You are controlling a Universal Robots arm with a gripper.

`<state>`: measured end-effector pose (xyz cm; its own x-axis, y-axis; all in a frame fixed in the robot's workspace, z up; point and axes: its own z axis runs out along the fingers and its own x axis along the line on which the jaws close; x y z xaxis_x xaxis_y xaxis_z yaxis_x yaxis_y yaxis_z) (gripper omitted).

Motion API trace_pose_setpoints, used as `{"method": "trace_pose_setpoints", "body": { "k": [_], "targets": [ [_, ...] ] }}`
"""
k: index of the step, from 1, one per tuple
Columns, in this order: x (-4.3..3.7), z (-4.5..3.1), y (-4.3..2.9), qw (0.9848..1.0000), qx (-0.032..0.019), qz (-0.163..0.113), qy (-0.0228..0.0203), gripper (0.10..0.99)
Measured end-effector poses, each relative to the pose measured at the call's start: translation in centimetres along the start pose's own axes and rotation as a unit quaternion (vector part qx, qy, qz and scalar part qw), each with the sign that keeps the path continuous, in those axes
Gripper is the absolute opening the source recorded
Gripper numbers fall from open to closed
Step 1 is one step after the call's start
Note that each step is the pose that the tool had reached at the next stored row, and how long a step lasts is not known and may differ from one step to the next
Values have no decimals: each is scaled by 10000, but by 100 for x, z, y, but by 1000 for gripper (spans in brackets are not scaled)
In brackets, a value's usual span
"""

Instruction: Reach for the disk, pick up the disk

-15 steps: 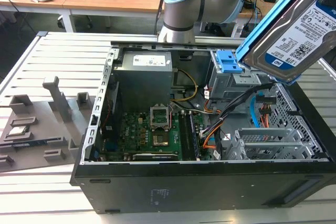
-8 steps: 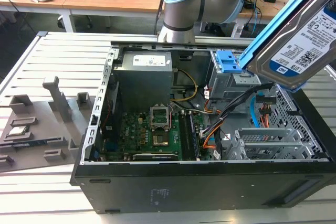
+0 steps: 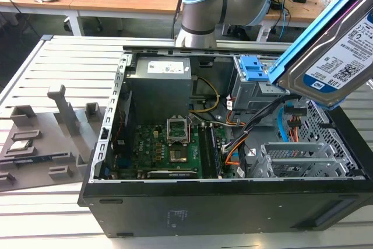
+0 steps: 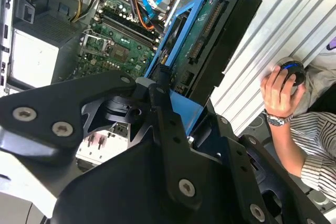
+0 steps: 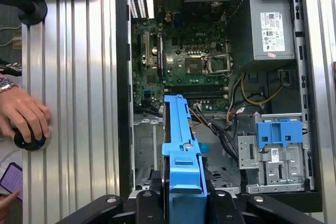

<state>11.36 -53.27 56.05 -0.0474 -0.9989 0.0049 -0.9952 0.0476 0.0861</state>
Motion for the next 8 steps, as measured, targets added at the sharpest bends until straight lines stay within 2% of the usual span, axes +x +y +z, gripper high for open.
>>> {"method": "trace_pose_setpoints", "body": {
  "k": [8],
  "targets": [
    [154,1,-8,10000,0,0,0,369]
  ]
}}
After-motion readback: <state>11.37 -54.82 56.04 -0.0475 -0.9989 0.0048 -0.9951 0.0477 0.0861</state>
